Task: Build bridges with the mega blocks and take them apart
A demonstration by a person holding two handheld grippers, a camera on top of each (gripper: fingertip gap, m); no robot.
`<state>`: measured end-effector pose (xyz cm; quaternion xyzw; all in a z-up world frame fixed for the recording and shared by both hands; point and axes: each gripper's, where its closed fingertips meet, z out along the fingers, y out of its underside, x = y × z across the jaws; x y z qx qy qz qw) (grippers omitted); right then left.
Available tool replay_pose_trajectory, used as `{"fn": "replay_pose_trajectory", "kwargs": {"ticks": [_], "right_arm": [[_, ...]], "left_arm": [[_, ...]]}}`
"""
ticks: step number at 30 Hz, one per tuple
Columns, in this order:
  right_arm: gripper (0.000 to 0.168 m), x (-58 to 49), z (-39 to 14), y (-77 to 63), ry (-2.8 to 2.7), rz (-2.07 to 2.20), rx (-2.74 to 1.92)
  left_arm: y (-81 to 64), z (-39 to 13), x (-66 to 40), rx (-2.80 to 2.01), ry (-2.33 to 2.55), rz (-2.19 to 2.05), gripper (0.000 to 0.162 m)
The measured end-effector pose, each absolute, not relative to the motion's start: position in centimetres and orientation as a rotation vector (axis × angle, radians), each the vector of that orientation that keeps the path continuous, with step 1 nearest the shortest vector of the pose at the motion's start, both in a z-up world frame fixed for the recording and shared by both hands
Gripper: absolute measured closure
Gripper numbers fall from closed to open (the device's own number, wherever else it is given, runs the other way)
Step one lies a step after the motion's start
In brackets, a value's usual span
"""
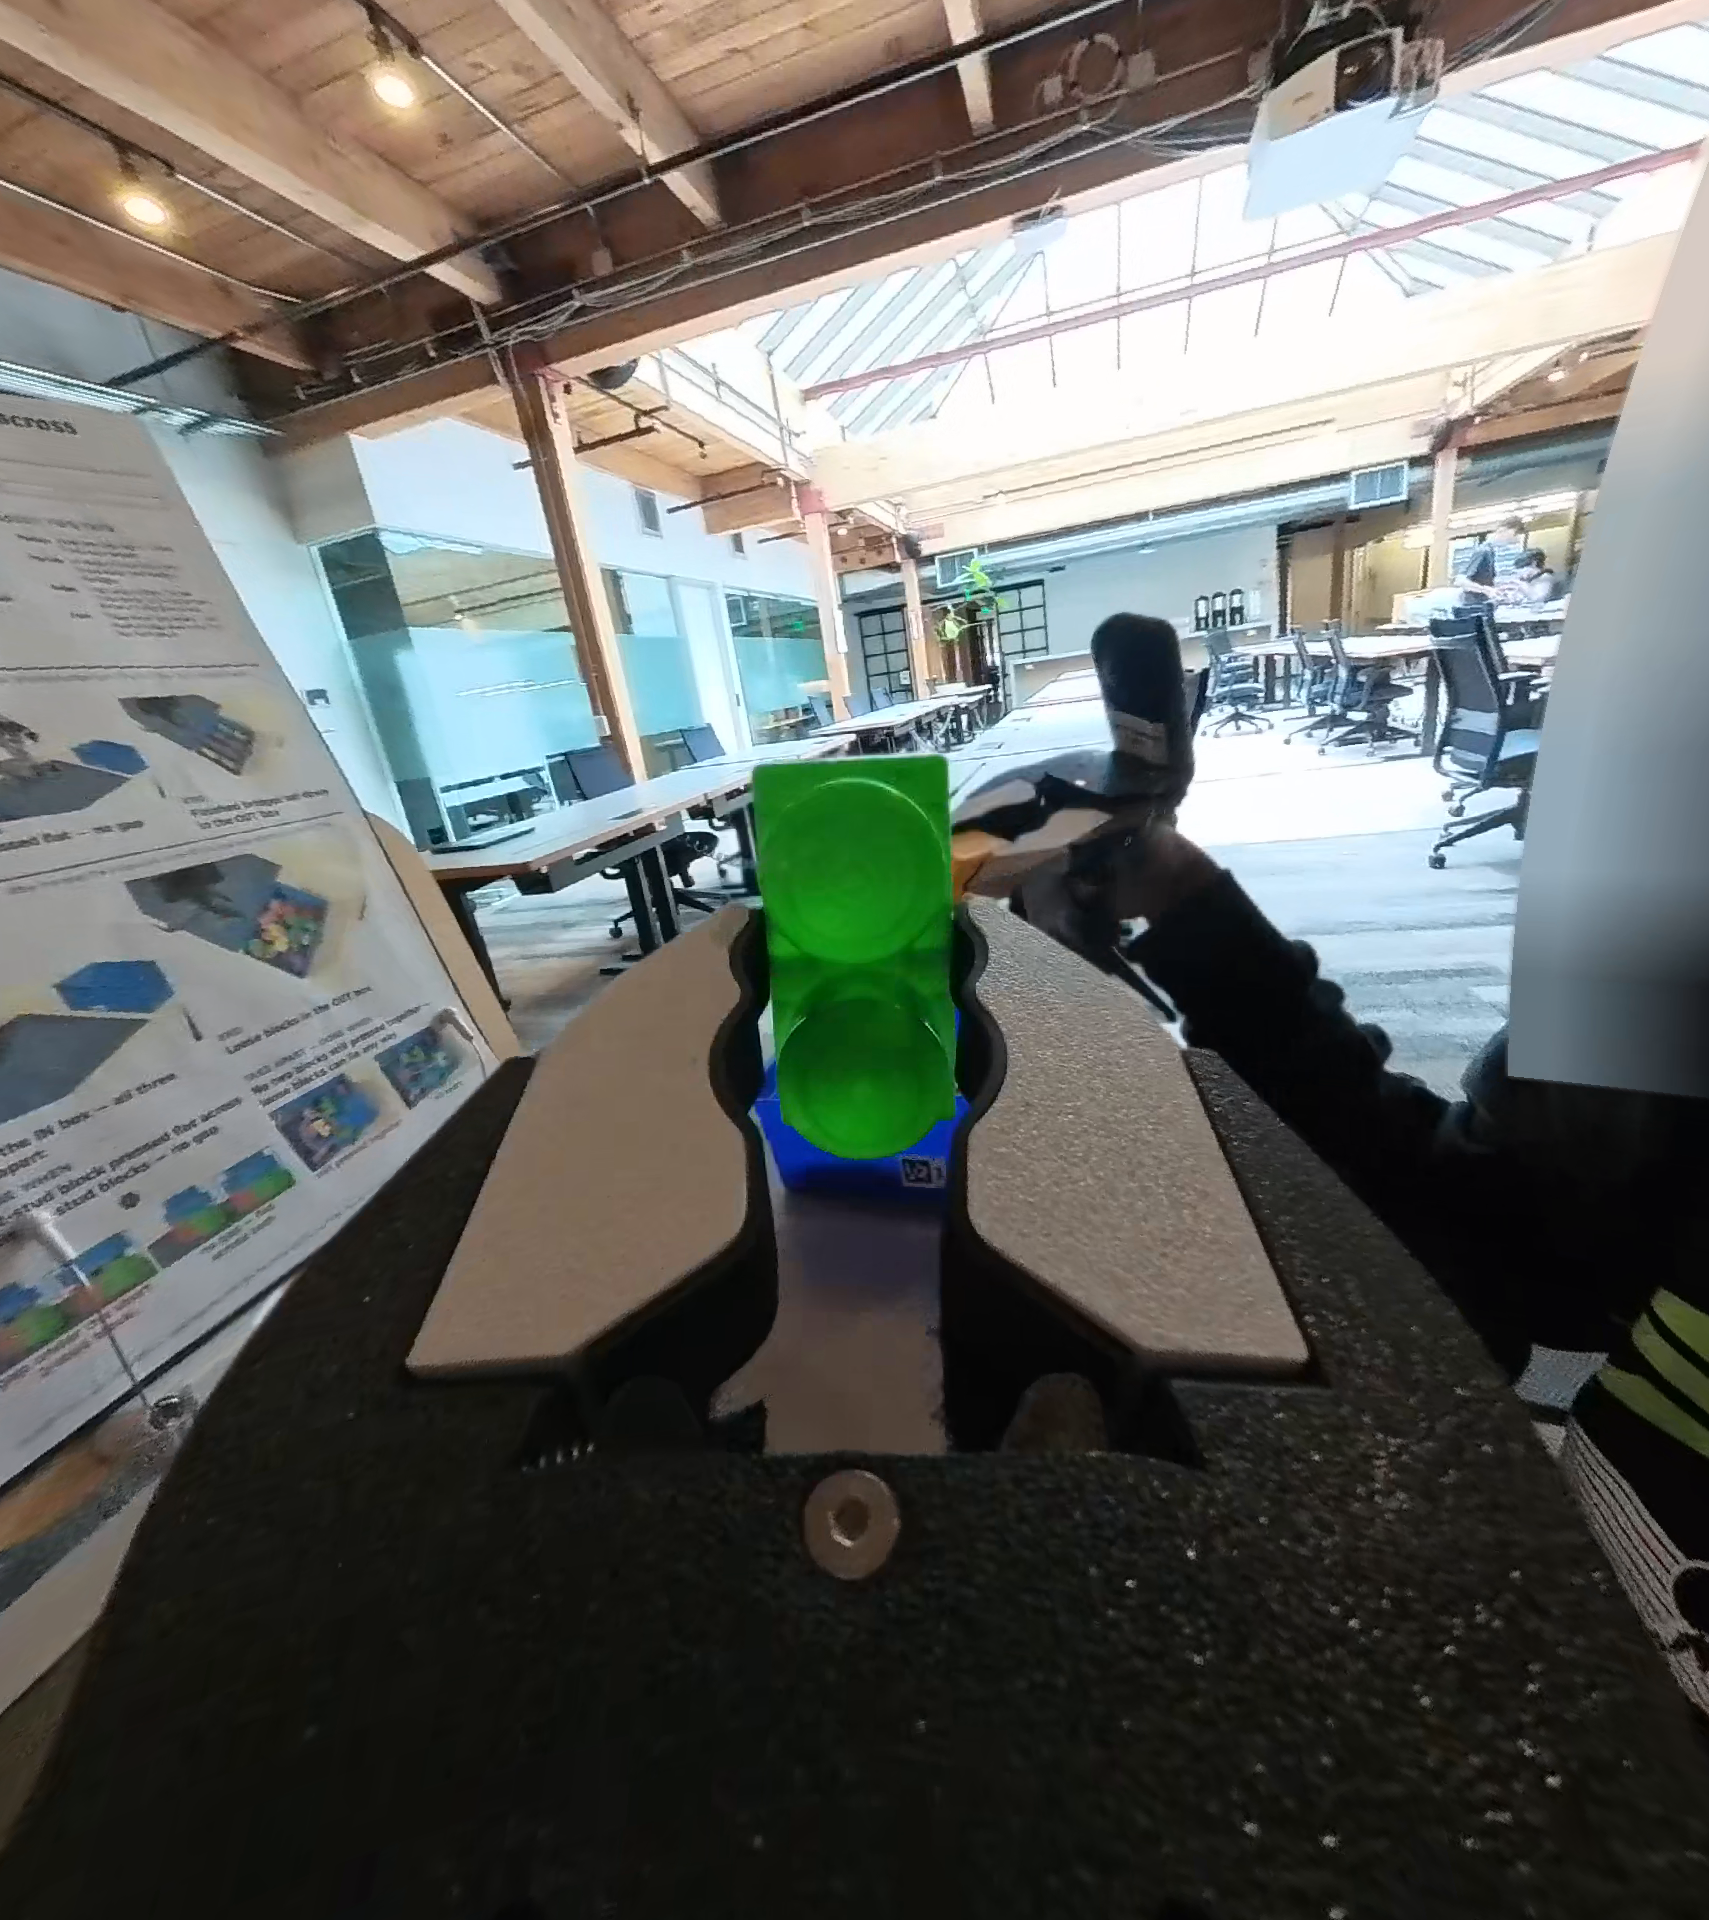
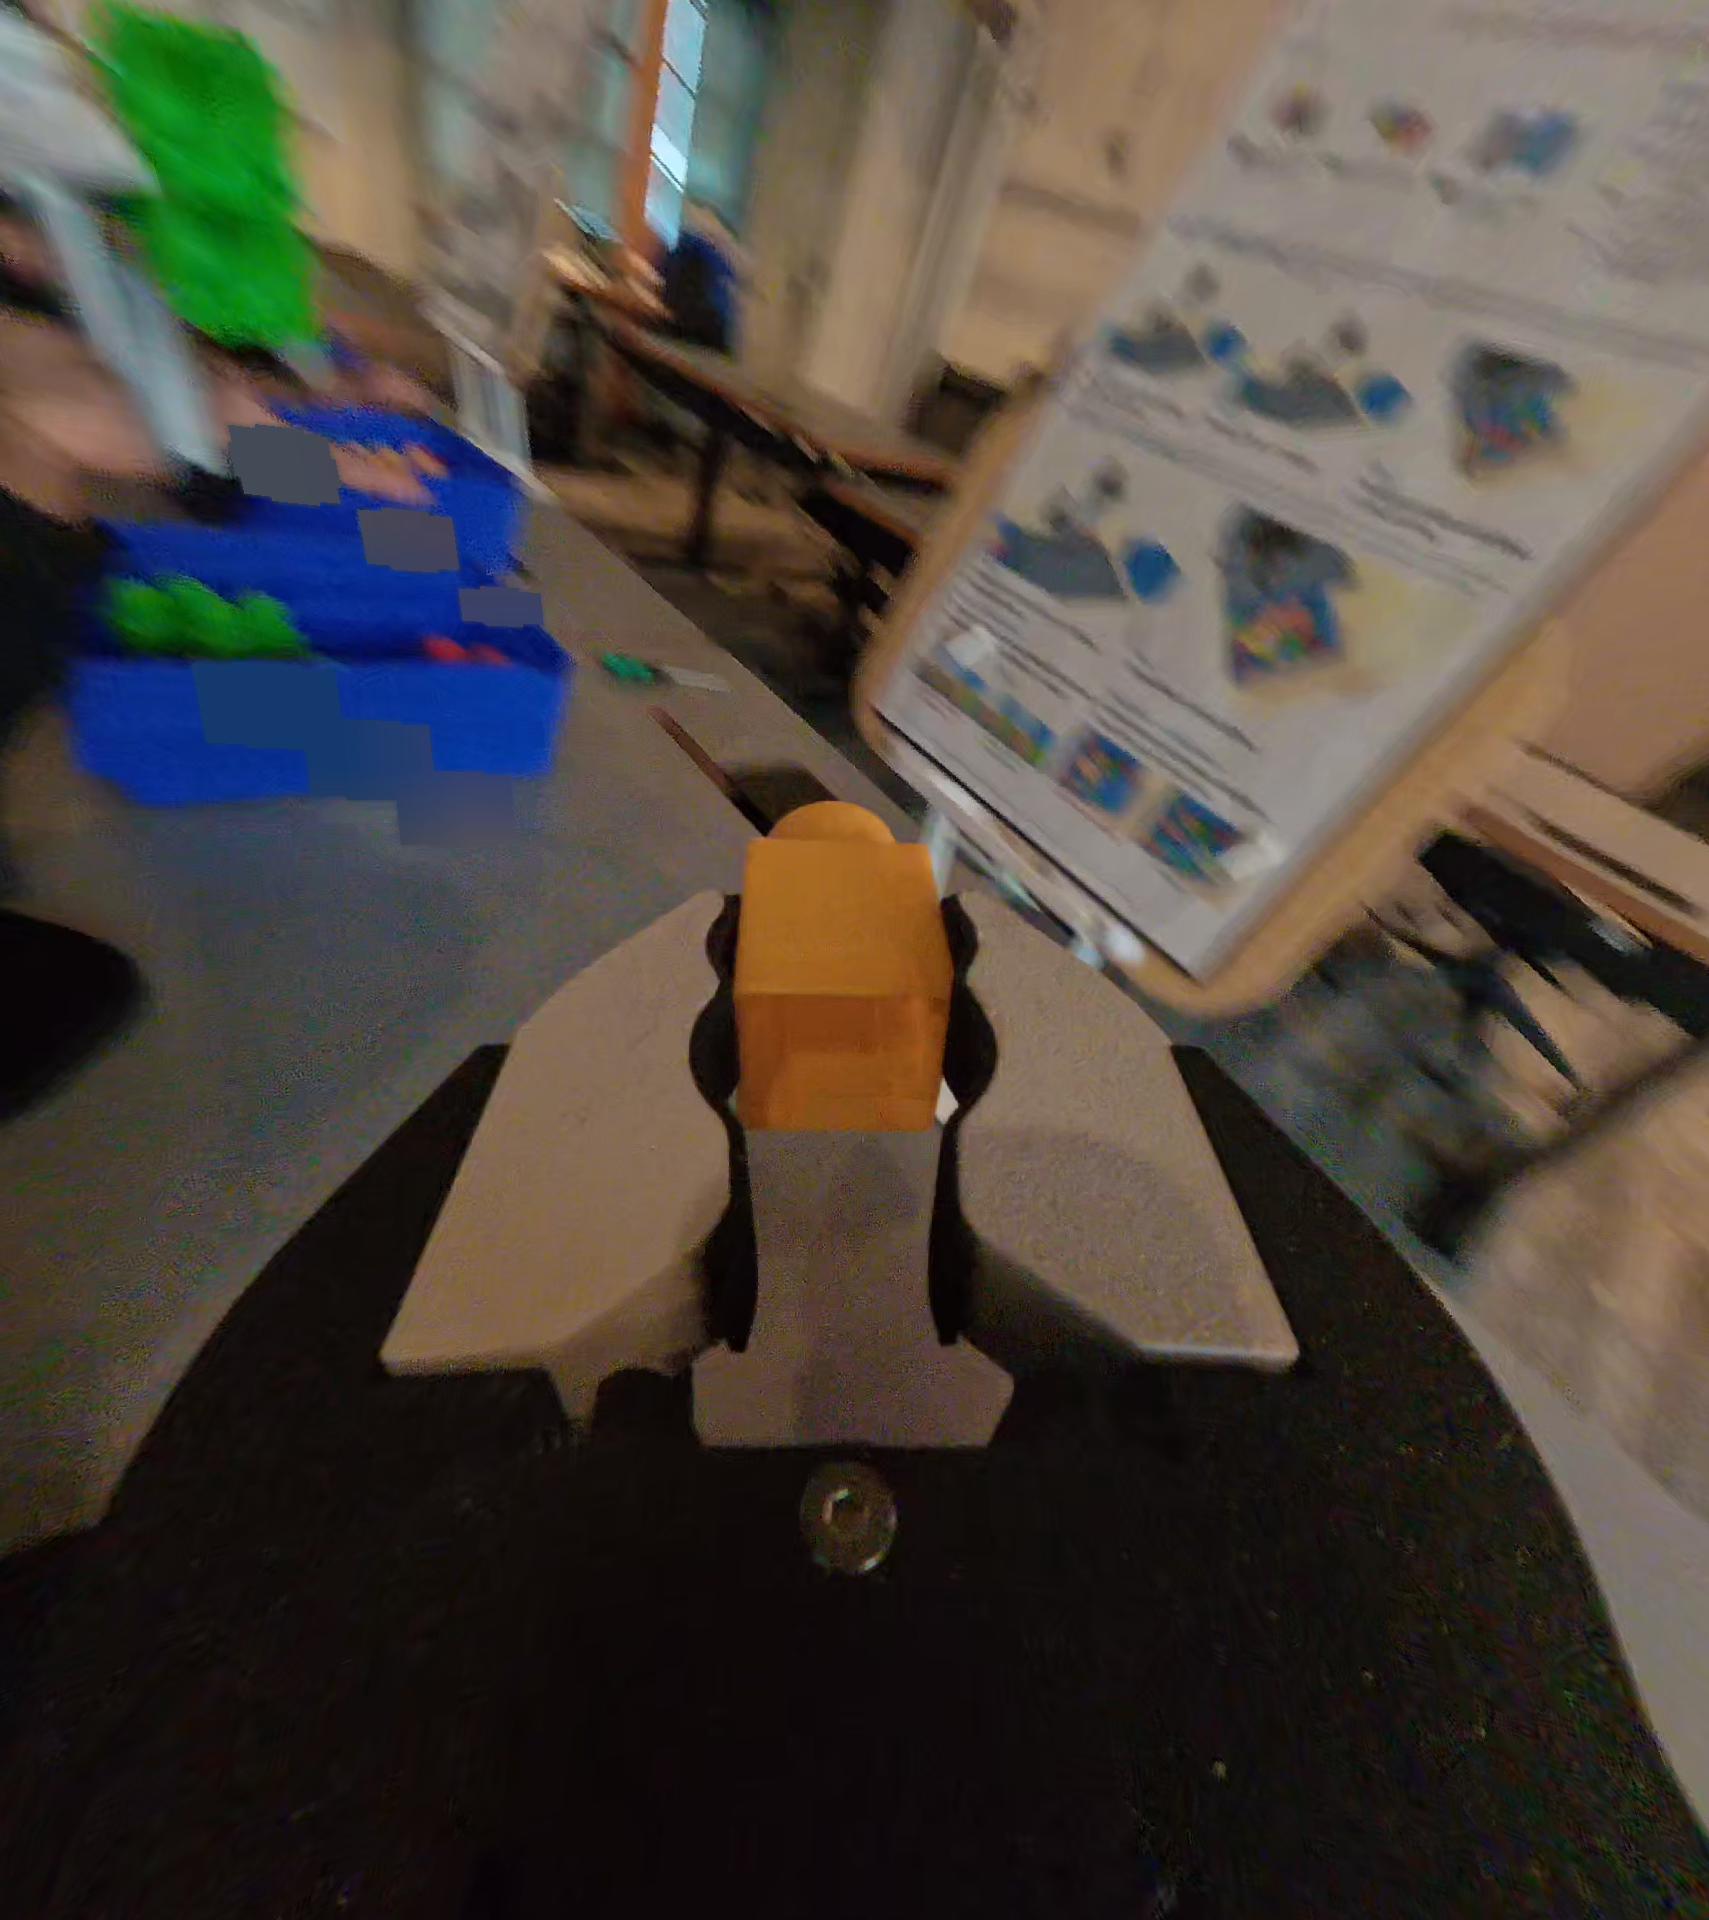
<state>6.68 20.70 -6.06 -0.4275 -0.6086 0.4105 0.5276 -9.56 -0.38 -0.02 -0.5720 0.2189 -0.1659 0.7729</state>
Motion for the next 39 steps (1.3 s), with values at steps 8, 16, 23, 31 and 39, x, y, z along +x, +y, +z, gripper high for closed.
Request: {"fn": "replay_pose_trajectory", "kwargs": {"ticks": [8,16,23,31,39], "right_arm": [[0.132,14.9,-16.3,29.5,-1.512,0.395,-1.677],[0.132,18.2,-24.7,29.7,-1.709,0.282,-2.14],[0.132,20.3,-28.8,31.0,-1.658,0.268,-2.407],[0.131,20.6,-30.3,31.5,-1.633,0.299,-2.475],[0.118,20.4,-29.5,31.7,-1.638,0.241,-2.43]], "left_arm": [[-0.9,0.1,-10.3,-1.239,0.461,-0.321,0.128],[-0.6,-0.1,-10.2,-1.258,0.47,-0.286,0.128],[-0.2,-0.4,-10.0,-1.272,0.479,-0.275,0.128],[0.0,-0.6,-9.9,-1.283,0.481,-0.276,0.128],[0.2,-0.9,-9.6,-1.296,0.497,-0.279,0.128]]}}
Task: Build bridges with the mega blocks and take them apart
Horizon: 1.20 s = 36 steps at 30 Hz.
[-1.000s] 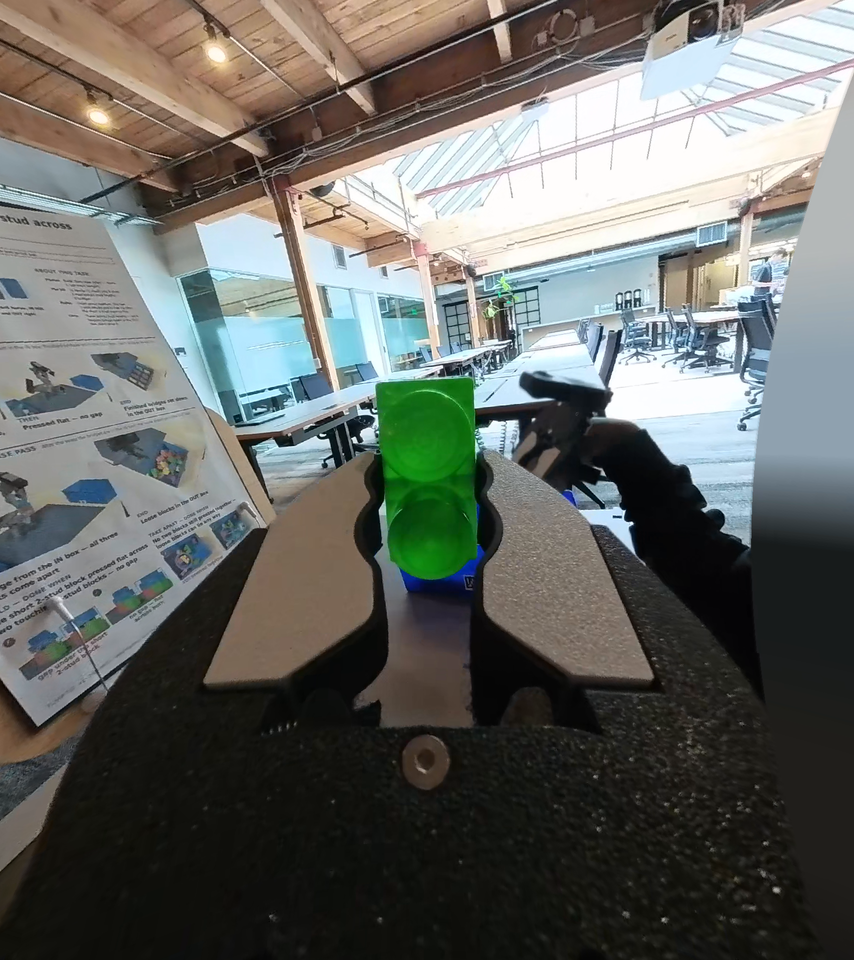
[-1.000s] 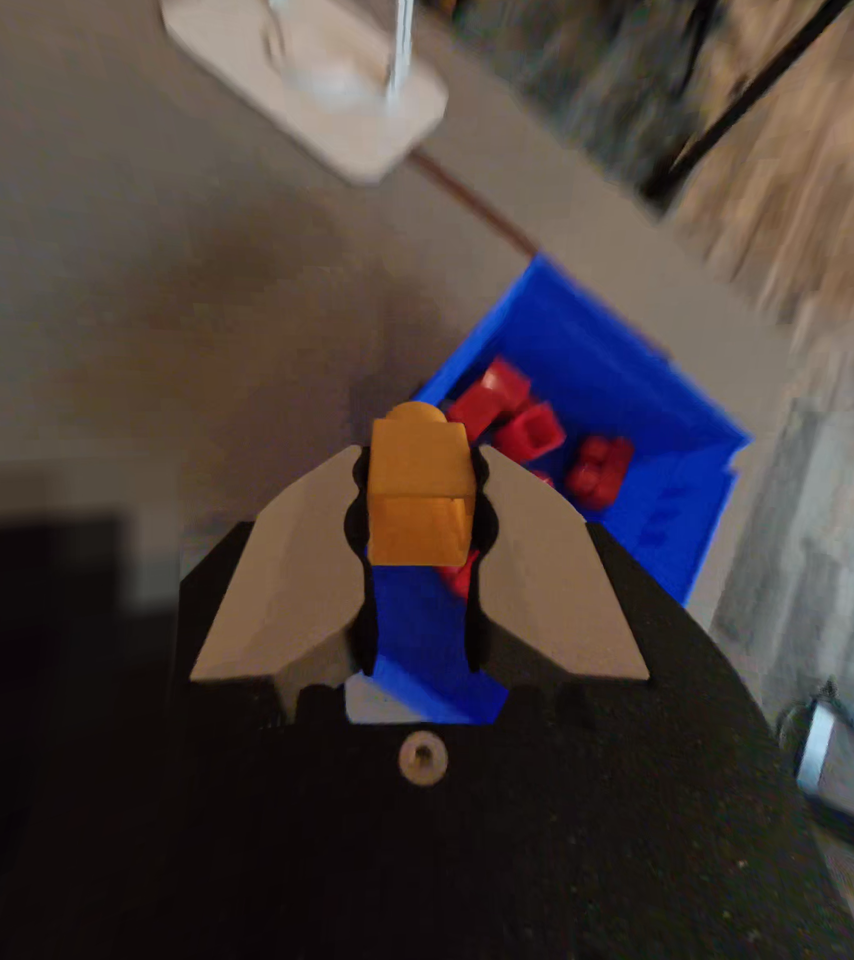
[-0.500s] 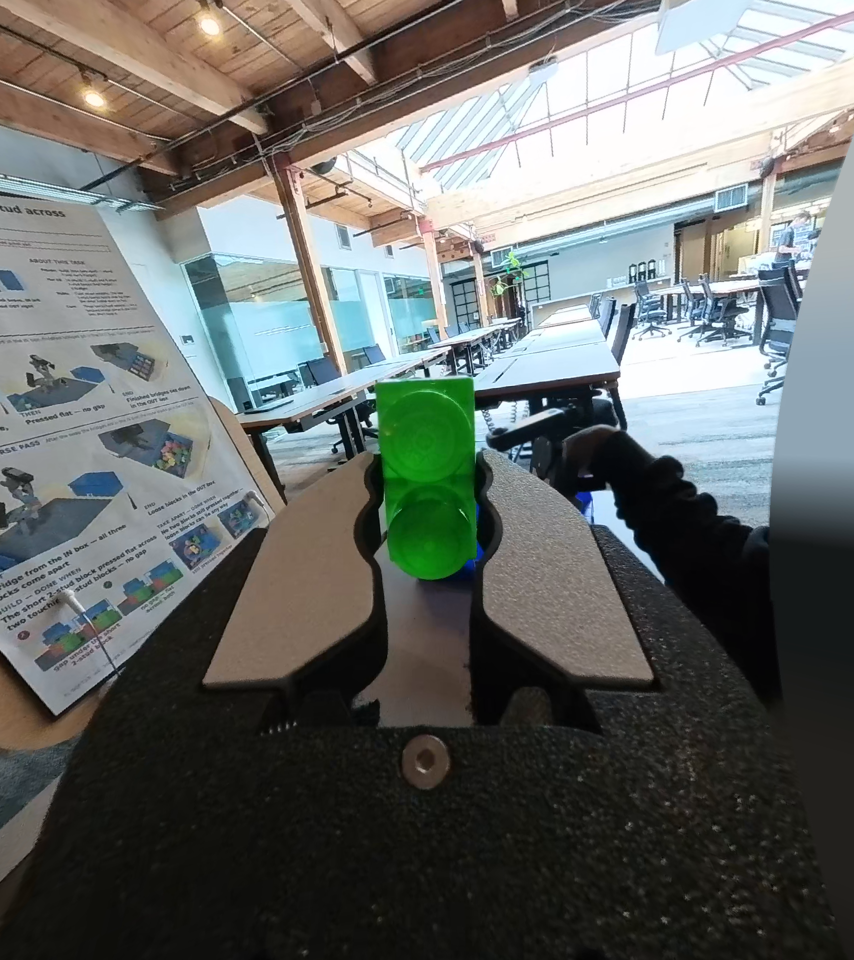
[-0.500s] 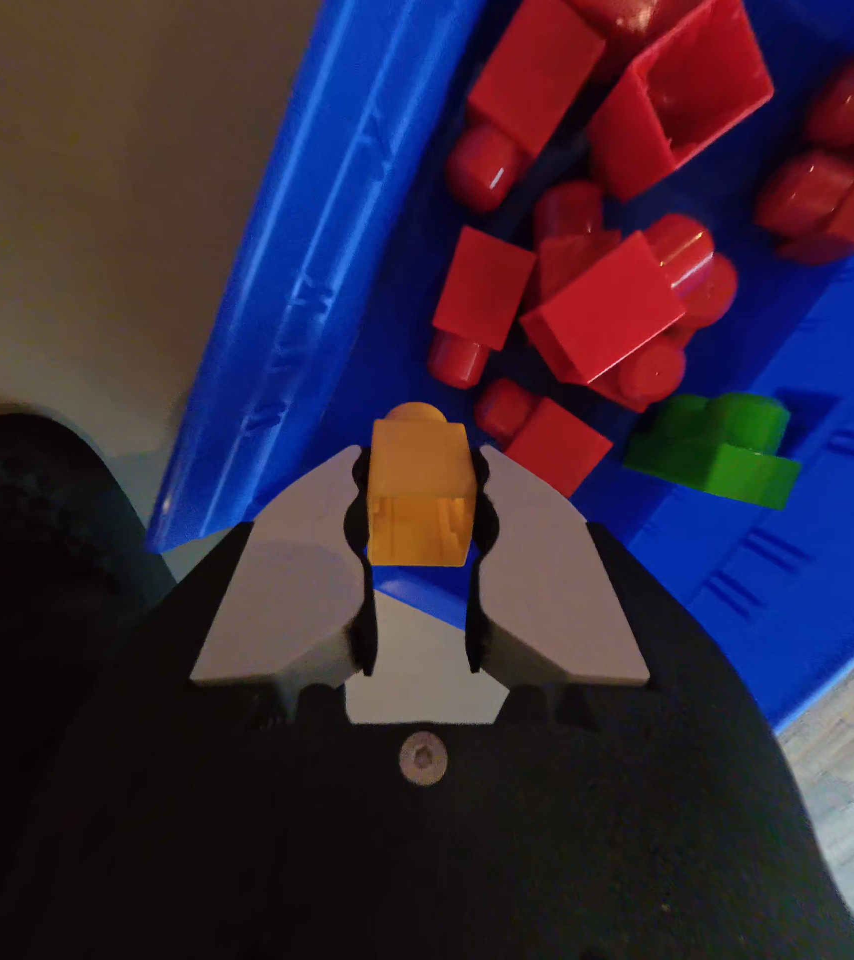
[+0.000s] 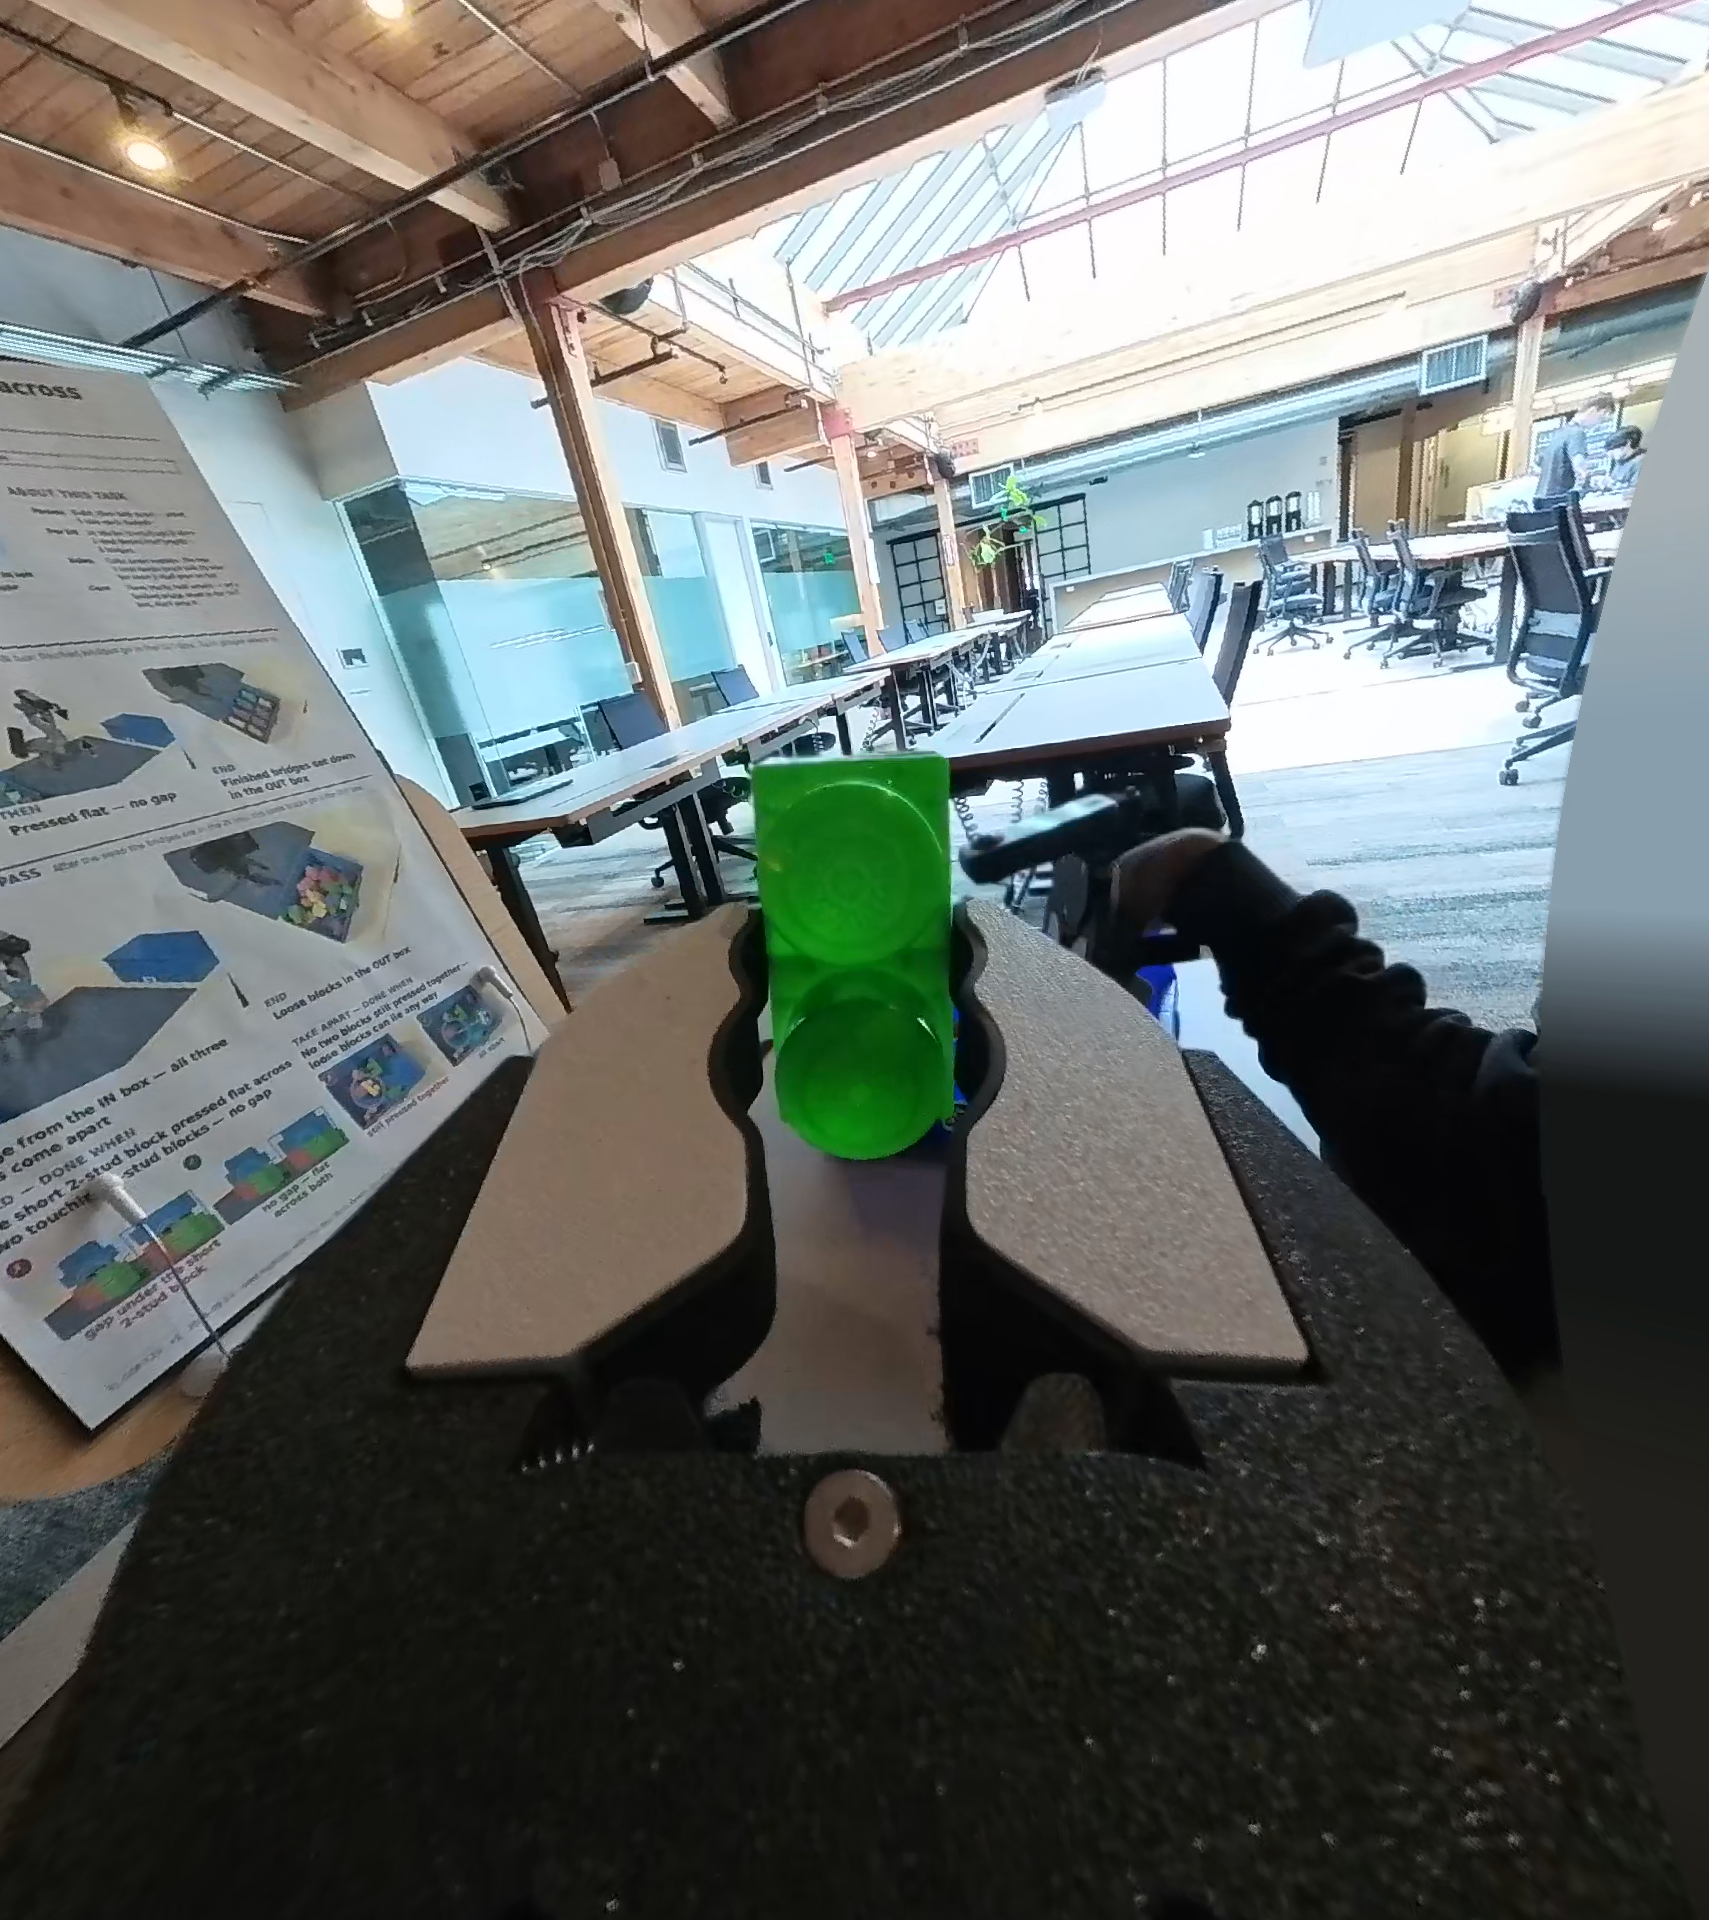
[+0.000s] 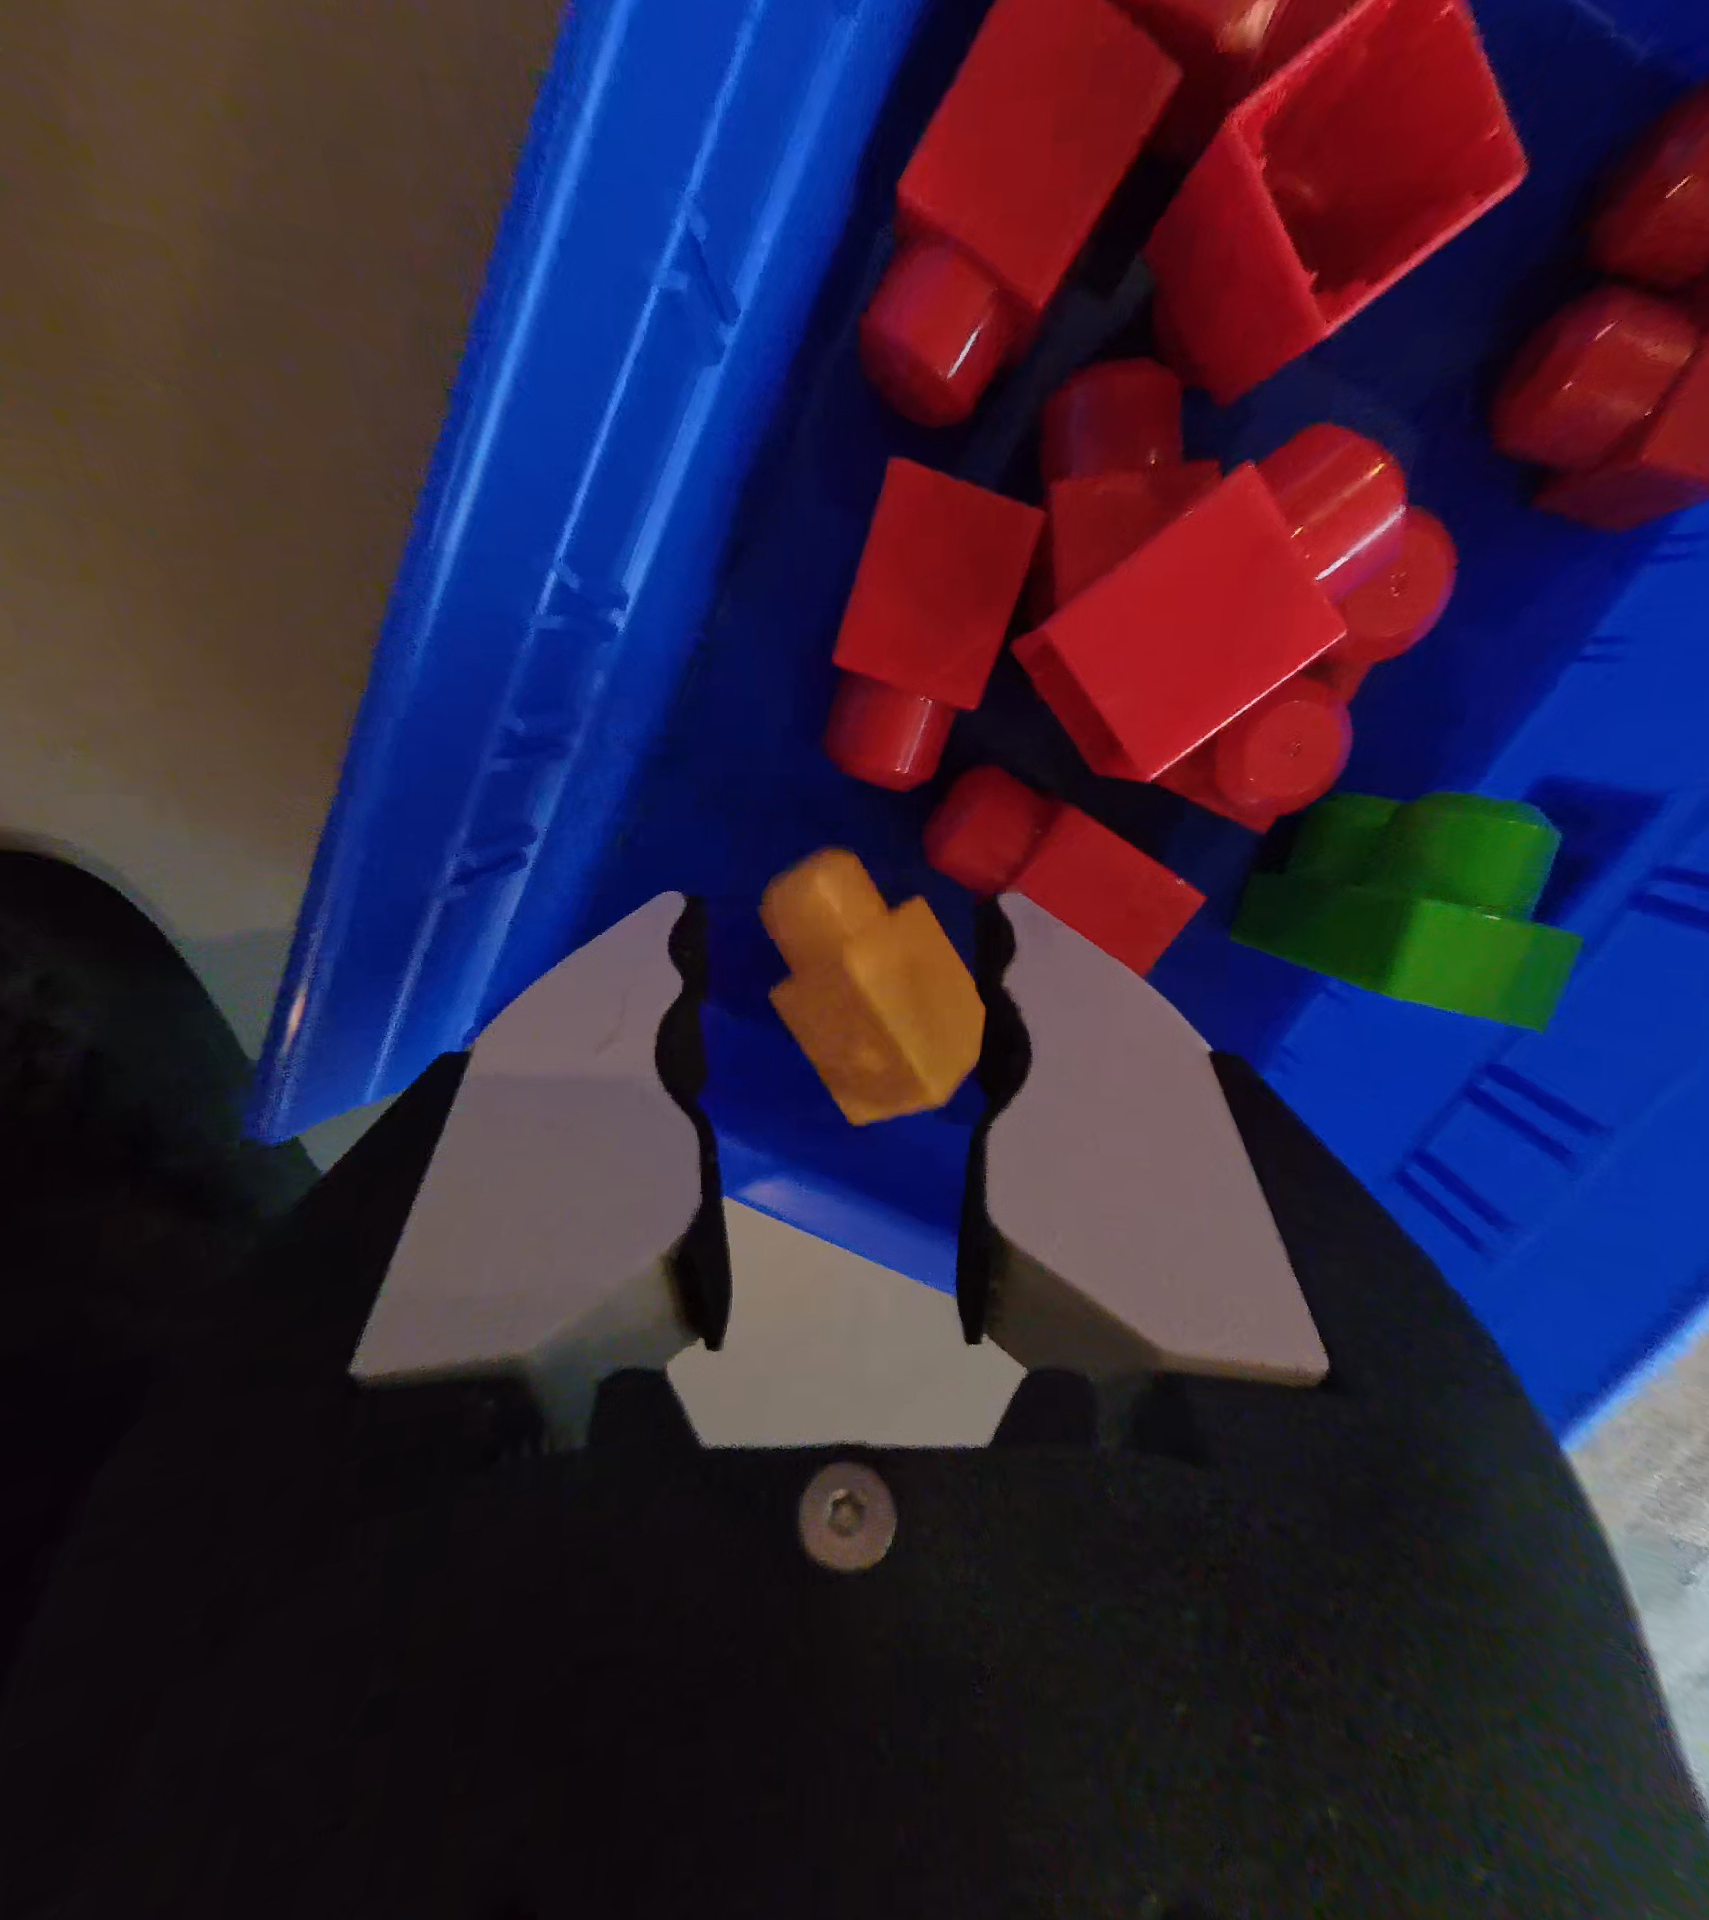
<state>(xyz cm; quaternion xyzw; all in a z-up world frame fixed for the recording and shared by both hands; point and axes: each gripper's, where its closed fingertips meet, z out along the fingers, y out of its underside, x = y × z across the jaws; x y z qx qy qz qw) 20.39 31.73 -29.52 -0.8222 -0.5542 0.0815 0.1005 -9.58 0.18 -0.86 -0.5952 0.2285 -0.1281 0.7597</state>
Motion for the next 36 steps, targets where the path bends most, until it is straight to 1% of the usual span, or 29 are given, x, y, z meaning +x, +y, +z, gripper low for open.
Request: {"fn": "replay_pose_trajectory", "kwargs": {"ticks": [3,9,13,17,20,24,28,33,36], "right_arm": [[0.117,18.8,-26.7,31.9,-1.633,0.258,-2.243],[0.112,11.7,-17.3,28.0,-1.669,0.43,-1.605],[0.11,6.0,-11.2,21.3,-1.692,0.702,-1.181],[0.111,1.9,-5.9,12.9,-1.644,1.121,-0.837],[0.114,0.1,-6.1,9.5,-1.704,1.207,-0.773],[0.107,-1.6,-6.3,7.0,-1.729,1.3,-0.72],[0.108,-1.9,-5.6,5.2,-1.708,1.473,-0.665],[0.113,-2.4,-6.3,4.7,-1.742,1.486,-0.665],[0.121,-2.5,-6.8,4.7,-1.767,1.468,-0.671]], "left_arm": [[0.5,-1.2,-9.3,-1.312,0.51,-0.282,0.128],[1.4,-2.0,-8.3,-1.343,0.544,-0.309,0.128],[2.1,-2.9,-7.0,-1.374,0.594,-0.334,0.129],[3.1,-4.2,-5.2,-1.419,0.66,-0.37,0.129],[3.9,-5.3,-4.0,-1.456,0.707,-0.389,0.129],[4.6,-6.4,-3.0,-1.491,0.743,-0.416,0.129],[5.1,-7.4,-2.1,-1.525,0.779,-0.443,0.129],[5.4,-8.4,-1.2,-1.558,0.822,-0.458,0.128],[5.4,-8.7,-1.0,-1.569,0.836,-0.456,0.128]]}}
